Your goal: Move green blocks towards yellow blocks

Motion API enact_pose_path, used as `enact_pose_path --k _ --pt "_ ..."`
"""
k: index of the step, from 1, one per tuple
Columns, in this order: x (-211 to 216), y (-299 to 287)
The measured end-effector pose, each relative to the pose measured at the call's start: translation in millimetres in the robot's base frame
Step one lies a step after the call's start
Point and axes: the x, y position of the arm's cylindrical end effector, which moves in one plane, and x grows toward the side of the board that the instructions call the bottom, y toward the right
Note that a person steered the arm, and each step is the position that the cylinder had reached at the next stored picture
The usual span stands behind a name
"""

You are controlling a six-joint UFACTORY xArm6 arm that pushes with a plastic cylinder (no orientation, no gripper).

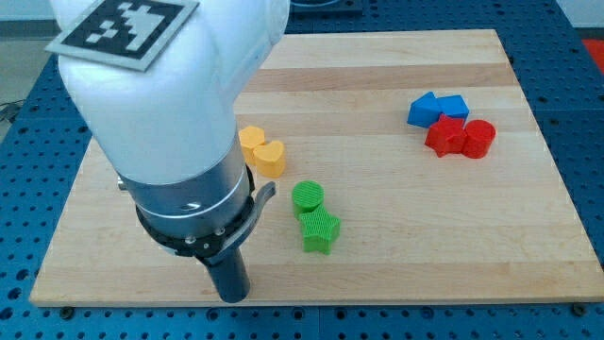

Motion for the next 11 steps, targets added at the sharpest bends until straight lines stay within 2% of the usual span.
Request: enact_pose_path --k 1,2,3,5,9,10,11 --pt "0 44" --pt "0 54" --pt "-1 104" --pt "-6 106" --pt "-118 103" --pt "-111 114" --pt "-85 126"
